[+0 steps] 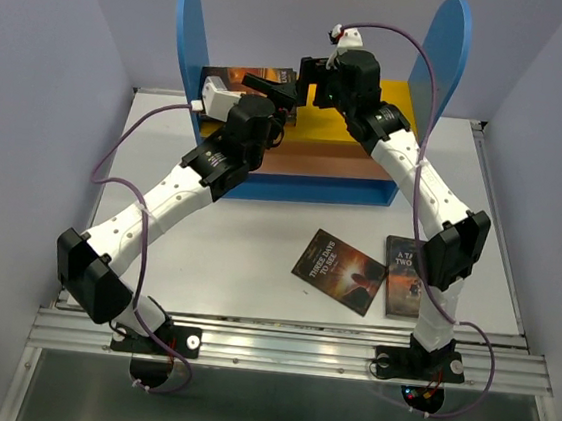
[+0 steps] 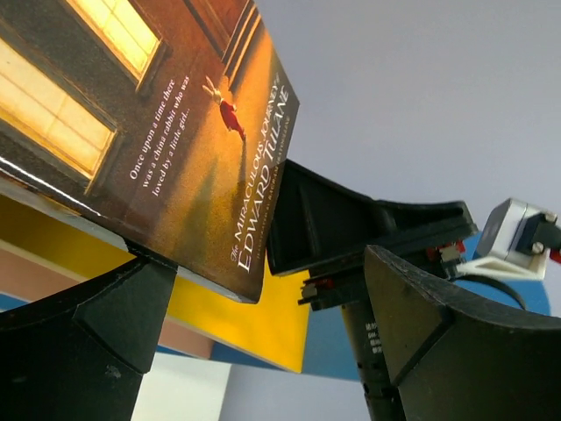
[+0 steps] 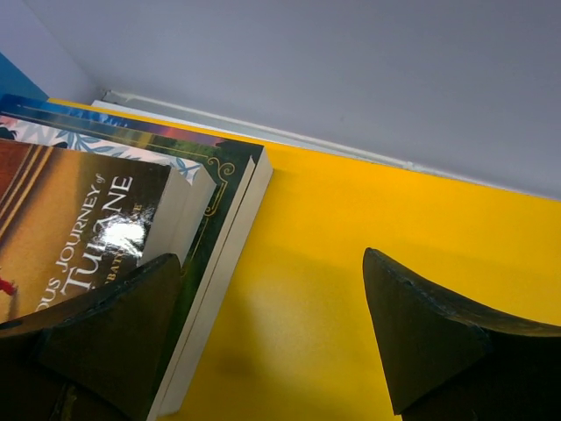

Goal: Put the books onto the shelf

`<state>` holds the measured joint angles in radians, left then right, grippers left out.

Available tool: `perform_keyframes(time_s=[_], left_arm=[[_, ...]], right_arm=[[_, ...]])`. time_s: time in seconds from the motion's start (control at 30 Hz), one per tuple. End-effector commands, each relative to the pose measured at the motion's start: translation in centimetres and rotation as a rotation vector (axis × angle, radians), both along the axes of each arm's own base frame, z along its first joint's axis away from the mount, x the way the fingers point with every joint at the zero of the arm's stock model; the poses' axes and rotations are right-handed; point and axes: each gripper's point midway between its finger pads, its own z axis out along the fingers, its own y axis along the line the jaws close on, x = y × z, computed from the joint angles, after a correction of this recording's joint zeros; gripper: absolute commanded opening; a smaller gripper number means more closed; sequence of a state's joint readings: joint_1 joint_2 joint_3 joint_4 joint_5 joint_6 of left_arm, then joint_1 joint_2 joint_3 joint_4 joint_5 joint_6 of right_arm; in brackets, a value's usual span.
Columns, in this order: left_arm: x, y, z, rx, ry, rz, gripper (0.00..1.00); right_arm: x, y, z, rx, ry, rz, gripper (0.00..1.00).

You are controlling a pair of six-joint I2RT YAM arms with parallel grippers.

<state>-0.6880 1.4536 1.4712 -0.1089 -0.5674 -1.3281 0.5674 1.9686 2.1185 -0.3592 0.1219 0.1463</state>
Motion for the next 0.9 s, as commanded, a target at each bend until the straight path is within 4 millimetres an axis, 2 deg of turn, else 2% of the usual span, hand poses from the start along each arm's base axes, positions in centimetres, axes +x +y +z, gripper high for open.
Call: perform_keyframes(time_s=[0.0, 0.17, 0.37, 0.47, 0.57, 0.63, 0.87], left_arm=[[-0.8, 0.5, 2.6, 0.015, -0.075, -0.029, 0.99], [-0.9, 1.0, 2.5, 0.052, -0.085, -0.096, 0.99], [-2.1, 1.9, 2.1, 0.097, -0.090, -0.135, 0.99], [-2.9, 2.4, 2.2, 0.140, -0.097, -0.153, 0.99], [-3.2, 3.3, 2.8, 0.169, -0.111, -0.151, 0.99], [-3.0, 3.9, 2.7, 0.182, -0.103, -0.134, 0.99], [-2.1, 6.6, 2.4, 0.218, -0.092, -0.093, 0.99]], right_arm=[[-0.2, 1.7, 1.0, 0.020, -0.020, 0.079, 0.90], [-0.2, 1.4, 0.8, 0.018, -0.016, 0.064, 0.90], [-0.6, 0.2, 1.1, 0.007, -0.021, 0.019, 0.90], [-0.2, -1.3, 1.5, -0.012, -0.036, -0.059, 0.92], [0.0, -3.5, 2.2, -0.031, -0.056, -0.166, 1.00], [-0.6, -4.8, 3.4, -0.037, -0.080, -0.208, 1.00], [-2.9, -7.3, 4.9, -0.066, -0.105, -0.247, 1.00]])
